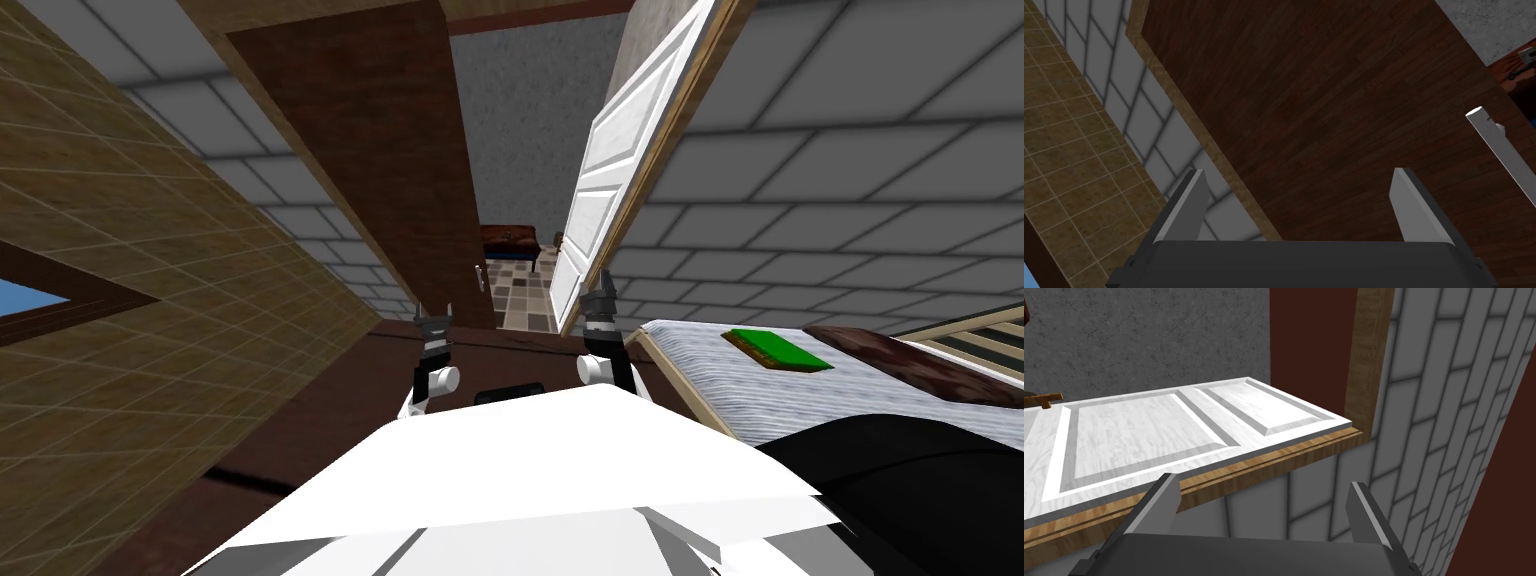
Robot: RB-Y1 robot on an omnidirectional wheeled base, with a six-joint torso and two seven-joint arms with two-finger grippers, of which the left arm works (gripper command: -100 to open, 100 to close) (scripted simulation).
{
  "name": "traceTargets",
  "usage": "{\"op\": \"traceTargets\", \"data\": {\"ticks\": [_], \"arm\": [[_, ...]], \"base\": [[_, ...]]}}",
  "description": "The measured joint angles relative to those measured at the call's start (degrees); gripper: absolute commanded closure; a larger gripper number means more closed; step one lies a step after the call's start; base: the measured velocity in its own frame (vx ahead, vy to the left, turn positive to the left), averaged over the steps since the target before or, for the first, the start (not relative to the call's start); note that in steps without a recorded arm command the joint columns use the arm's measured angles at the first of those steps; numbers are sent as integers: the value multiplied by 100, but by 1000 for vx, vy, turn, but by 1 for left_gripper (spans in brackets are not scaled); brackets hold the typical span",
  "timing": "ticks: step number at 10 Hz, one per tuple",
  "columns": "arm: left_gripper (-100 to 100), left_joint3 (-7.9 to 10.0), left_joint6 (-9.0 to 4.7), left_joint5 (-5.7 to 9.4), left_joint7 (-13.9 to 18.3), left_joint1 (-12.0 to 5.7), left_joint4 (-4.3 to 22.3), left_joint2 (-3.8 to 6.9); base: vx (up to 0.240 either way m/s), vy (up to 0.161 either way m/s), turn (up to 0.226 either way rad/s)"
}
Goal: Push the door open
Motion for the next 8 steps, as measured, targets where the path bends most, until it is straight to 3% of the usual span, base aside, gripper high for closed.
{"op": "traceTargets", "data": {"ticks": [3, 8], "arm": [[-100, -75, -116, 191, 328, -151, 464, 49], [-100, -226, -285, 489, 826, -418, 1231, 45]], "base": [[86, 60, -142], [76, 71, -134]]}}
